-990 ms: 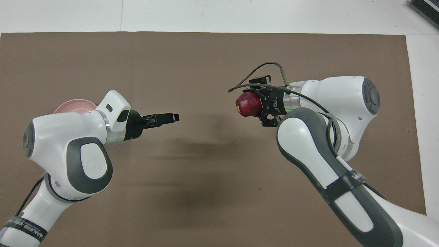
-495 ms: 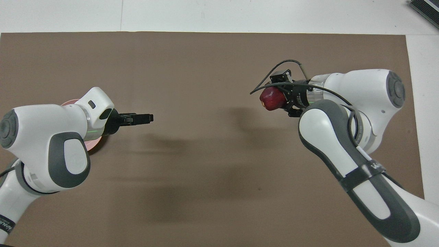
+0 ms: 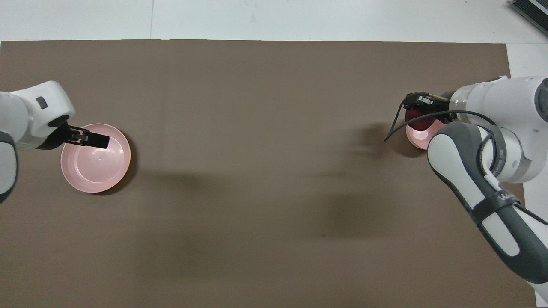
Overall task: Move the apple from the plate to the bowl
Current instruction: 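Lower the apple into the pink bowl and open the right gripper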
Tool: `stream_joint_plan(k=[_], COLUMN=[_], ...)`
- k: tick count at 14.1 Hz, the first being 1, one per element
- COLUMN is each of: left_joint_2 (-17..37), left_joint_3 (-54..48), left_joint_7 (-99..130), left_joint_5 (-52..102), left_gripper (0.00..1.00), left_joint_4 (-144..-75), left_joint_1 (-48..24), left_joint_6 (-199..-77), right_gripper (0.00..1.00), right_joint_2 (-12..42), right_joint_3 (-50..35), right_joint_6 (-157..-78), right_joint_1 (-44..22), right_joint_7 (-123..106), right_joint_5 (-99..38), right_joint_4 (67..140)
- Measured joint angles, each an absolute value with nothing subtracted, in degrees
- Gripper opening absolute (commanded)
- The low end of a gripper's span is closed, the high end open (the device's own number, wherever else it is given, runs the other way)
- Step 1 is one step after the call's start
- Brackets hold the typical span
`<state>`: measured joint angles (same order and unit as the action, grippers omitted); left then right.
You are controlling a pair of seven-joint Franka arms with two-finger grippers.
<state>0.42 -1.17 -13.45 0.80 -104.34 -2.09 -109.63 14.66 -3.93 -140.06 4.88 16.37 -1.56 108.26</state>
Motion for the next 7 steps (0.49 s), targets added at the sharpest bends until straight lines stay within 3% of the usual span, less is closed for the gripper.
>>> stream_joint_plan(k=[4,7], left_joint_2=[0.18,0.20], left_joint_3=[-1.11,-0.16], left_joint_7=[-13.45,-13.45], left_joint_5=[0.17,0.12], left_gripper=[1.00,1.00], left_joint_4=[-90.92,-85.74], left_joint_1=[-2.10,-2.69], left_joint_6=[-93.44,-86.11], right_gripper=[0.00,0.00], right_joint_2=[15.22,15.50], right_joint_3=[-3.93,-3.93], right_joint_6=[-145.86,-150.15], right_joint_1=[5.71,6.05], right_joint_7=[16.34,16.34], right_joint_5=[6.65,8.90], right_joint_4=[109.84,112.87])
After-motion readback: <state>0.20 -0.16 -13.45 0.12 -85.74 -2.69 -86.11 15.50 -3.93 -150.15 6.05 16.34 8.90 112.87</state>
